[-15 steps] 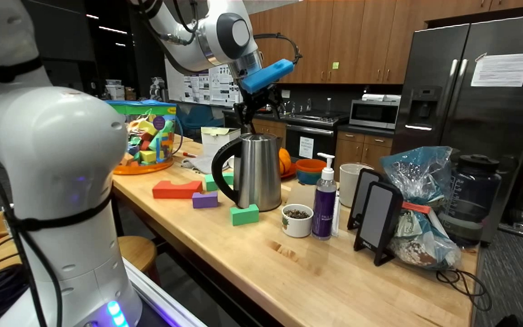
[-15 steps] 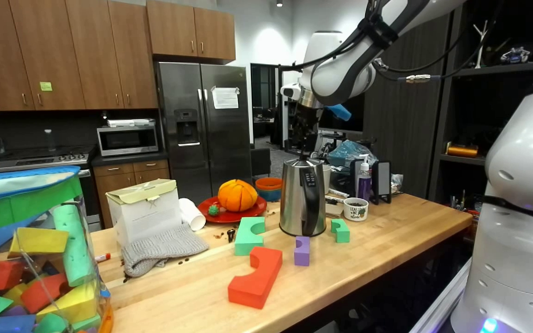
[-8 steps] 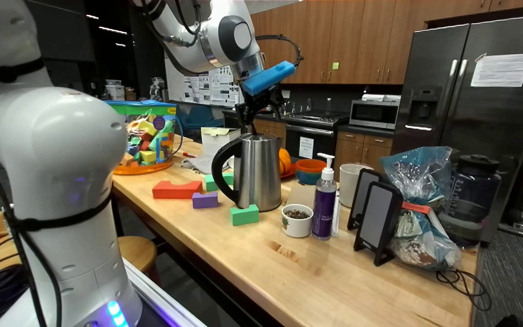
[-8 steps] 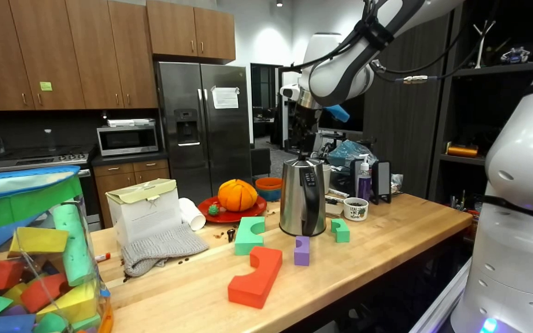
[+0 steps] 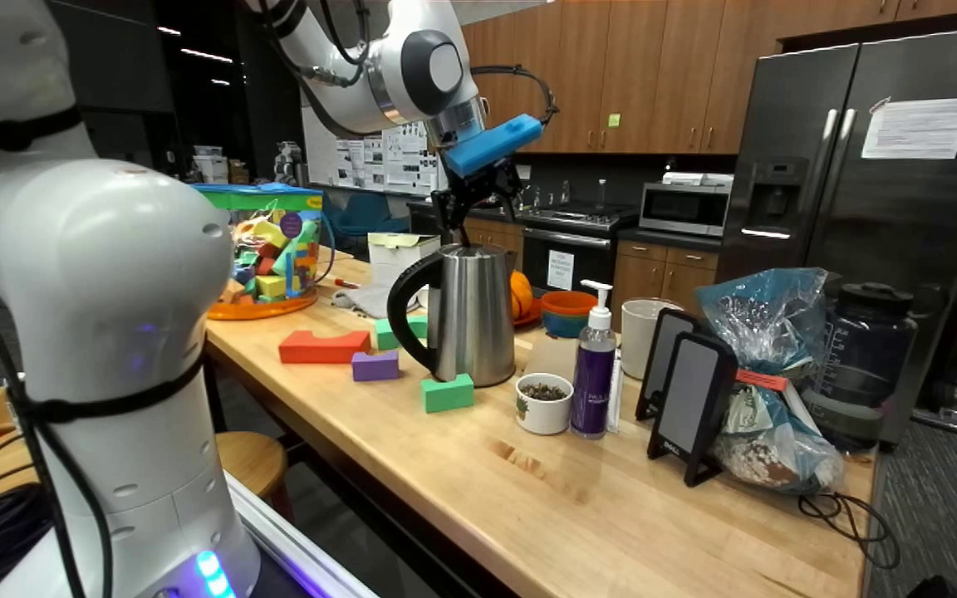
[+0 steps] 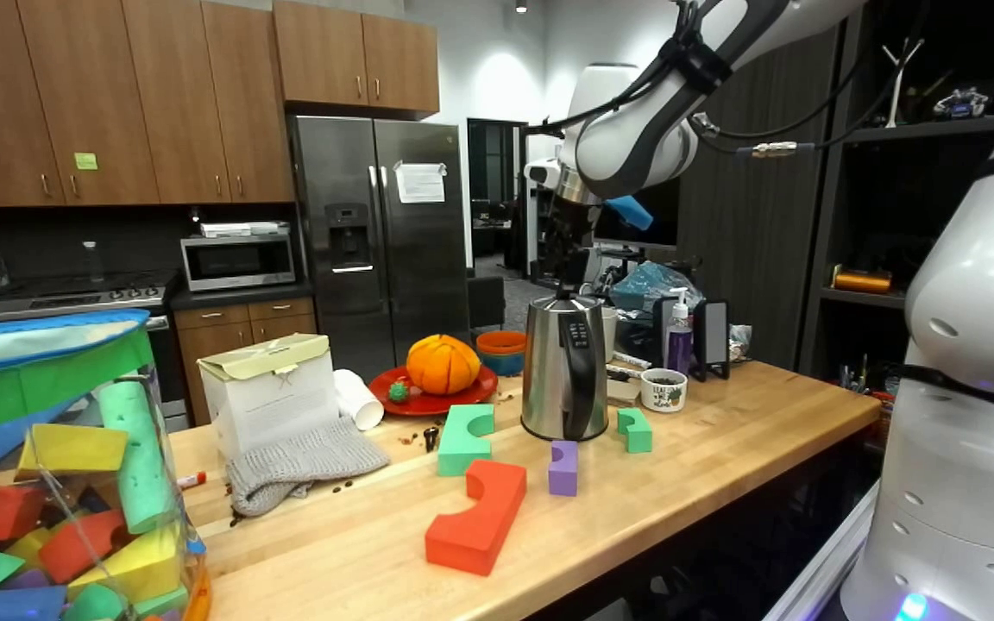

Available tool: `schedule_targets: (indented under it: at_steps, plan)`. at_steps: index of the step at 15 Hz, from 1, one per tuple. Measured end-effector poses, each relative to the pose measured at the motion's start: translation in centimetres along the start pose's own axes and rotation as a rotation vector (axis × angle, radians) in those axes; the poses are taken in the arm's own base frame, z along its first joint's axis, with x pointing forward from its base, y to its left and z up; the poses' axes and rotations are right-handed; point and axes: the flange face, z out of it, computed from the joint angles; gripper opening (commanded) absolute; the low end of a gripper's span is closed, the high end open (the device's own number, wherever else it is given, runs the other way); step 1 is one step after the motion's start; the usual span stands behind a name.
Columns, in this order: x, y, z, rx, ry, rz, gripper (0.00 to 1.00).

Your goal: Open the kettle, then press two buttons

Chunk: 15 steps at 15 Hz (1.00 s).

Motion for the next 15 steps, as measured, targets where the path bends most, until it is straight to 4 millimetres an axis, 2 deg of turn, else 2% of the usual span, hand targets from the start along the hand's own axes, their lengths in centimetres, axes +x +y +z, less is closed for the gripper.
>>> schedule_targets:
  at_steps: [8,10,15]
  plan:
    - [-0.3,0.6,-0.5,-0.018,0.02,0.03,1.0]
    - [-0.2,1.1,-1.5,-0.041,0.03,0.026,1.0]
    - [0.7,1.7,-5.5,-0.116,0.06,-0.004,1.0]
